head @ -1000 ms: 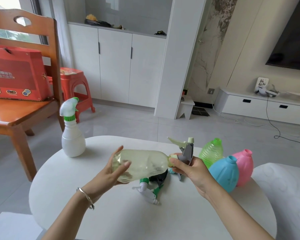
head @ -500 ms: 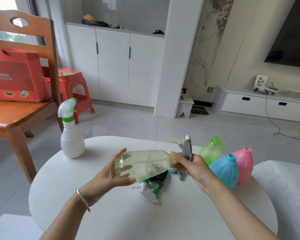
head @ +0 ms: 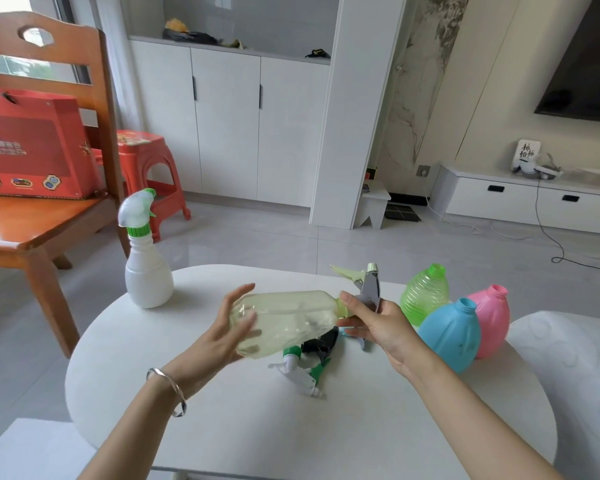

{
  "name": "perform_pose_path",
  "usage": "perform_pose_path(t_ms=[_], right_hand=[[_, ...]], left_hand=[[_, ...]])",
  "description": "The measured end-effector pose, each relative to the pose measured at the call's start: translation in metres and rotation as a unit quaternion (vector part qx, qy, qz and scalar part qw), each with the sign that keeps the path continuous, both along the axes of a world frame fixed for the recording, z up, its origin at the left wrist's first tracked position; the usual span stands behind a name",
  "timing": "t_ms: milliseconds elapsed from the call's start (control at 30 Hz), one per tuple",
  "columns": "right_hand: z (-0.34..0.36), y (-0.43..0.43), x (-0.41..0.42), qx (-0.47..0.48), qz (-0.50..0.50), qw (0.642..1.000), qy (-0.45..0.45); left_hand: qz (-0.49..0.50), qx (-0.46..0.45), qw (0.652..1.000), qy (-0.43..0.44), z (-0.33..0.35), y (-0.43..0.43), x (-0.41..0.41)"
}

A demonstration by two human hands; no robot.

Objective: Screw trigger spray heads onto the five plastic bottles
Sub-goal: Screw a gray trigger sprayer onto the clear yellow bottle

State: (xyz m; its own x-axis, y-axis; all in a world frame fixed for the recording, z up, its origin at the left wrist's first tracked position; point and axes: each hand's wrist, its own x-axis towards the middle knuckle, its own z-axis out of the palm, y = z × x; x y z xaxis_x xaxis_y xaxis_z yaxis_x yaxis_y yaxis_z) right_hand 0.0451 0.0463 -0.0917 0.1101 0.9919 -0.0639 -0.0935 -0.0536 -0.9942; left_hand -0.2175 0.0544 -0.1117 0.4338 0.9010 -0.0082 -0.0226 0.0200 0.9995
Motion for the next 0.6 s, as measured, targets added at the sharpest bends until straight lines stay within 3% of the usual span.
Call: perform_pose_path(t_ms=[67, 133, 267, 333, 400, 467, 600], right_hand=[[-0.002, 0.0, -0.002, -0.01, -0.007, 1.0, -0.011], [-0.003, 0.0, -0.002, -0.017, -0.018, 0.999, -0.02], [-0.002, 0.001, -0.002, -0.033, -0.025, 0.999, -0.013], [-0.002, 0.002, -0.004, -0.026, -0.027, 0.999, -0.02], [-0.003, 0.001, -0.006, -0.025, -0.034, 0.999, -0.031], [-0.001, 0.001, -0.005, -0.029, -0.034, 0.999, -0.03], [0.002, -0.001, -0.006, -0.022, -0.024, 0.999, -0.019]], left_hand=[[0.011, -0.028, 0.999, 0.021, 0.003, 0.0, 0.002], [0.045, 0.009, 0.998, 0.046, 0.001, 0.0, 0.004], [0.023, 0.045, 0.999, 0.01, -0.003, 0.002, -0.006], [-0.023, -0.037, 0.998, -0.035, 0.003, -0.002, -0.008], [-0.058, -0.093, 0.994, -0.011, 0.007, -0.007, -0.006], [-0.039, -0.058, 0.998, 0.012, 0.003, -0.007, -0.006], [-0.001, -0.02, 0.999, -0.048, 0.0, -0.004, -0.009]])
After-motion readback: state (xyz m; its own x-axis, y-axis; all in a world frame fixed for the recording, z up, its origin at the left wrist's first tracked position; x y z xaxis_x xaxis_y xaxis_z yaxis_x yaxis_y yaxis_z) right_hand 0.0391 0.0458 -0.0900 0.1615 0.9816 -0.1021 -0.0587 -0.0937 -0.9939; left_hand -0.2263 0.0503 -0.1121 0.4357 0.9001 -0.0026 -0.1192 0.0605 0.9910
